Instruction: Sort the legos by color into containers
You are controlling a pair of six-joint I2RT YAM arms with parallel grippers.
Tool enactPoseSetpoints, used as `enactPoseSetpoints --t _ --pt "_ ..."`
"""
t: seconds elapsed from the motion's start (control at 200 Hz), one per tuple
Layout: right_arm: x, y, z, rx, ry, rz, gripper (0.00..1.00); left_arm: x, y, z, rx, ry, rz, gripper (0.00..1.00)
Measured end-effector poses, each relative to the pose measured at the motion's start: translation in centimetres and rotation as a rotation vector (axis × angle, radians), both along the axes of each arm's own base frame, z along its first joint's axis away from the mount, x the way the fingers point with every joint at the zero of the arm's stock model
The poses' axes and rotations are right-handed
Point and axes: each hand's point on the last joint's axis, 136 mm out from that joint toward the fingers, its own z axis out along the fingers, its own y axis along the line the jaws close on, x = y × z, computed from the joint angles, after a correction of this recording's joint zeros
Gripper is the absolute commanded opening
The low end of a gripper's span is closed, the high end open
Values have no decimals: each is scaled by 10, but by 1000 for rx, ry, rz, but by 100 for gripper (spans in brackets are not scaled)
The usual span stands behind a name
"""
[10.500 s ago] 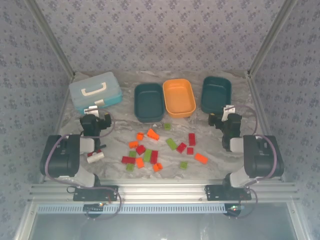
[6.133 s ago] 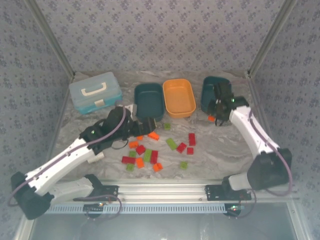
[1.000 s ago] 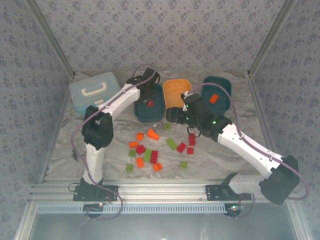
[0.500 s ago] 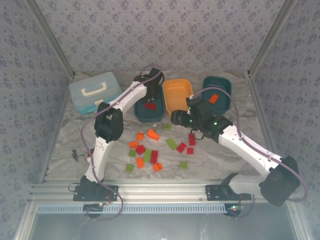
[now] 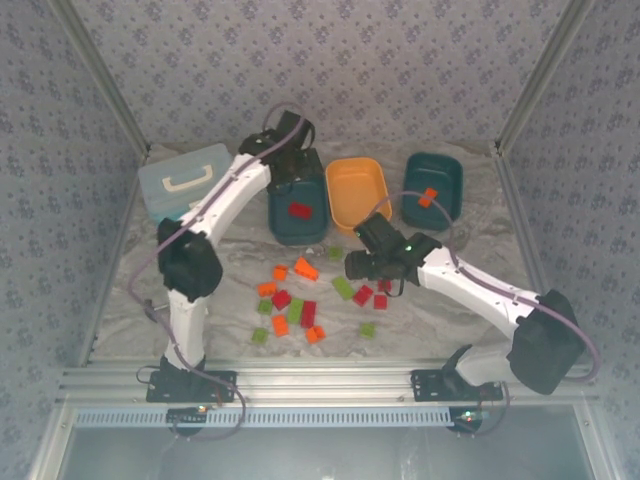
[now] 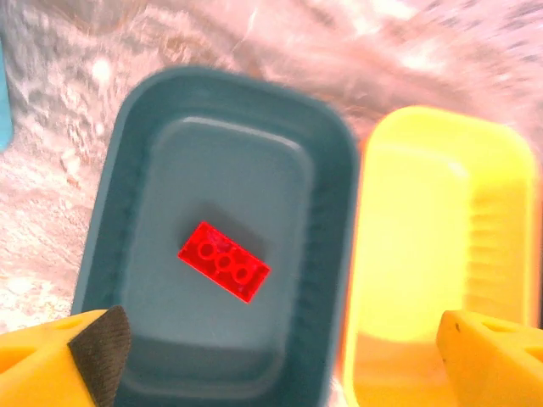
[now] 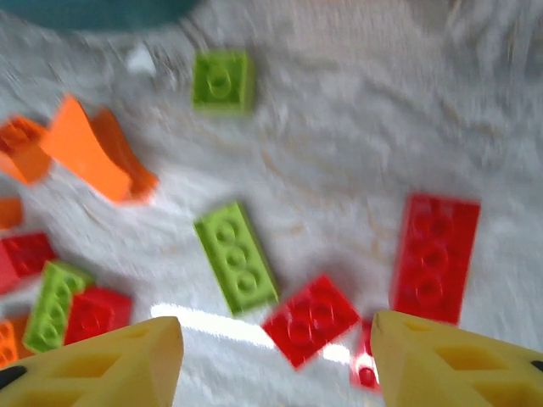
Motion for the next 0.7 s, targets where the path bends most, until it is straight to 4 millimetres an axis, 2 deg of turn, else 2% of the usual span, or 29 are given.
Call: enactPoseSetpoints --t 0.09,0.18,0.27,0.365,0.535,0.704 --pt "-30 4 -8 -55 46 27 72 -26 7 41 -51 -73 -47 99" --pt "-57 4 -23 -71 96 22 76 -61 12 59 -73 -112 -116 99" --pt "-83 -8 -47 -103 155 -21 81 -96 15 54 -68 -104 -187 99" --pt "-98 -22 -68 -126 204 -87 83 -129 18 38 -48 -70 -251 99" --pt "-102 -27 -82 -110 234 -191 76 -176 35 13 -30 -28 -301 99" --pt "-98 -18 -85 -70 233 -232 76 -209 41 8 -46 -35 -342 99"
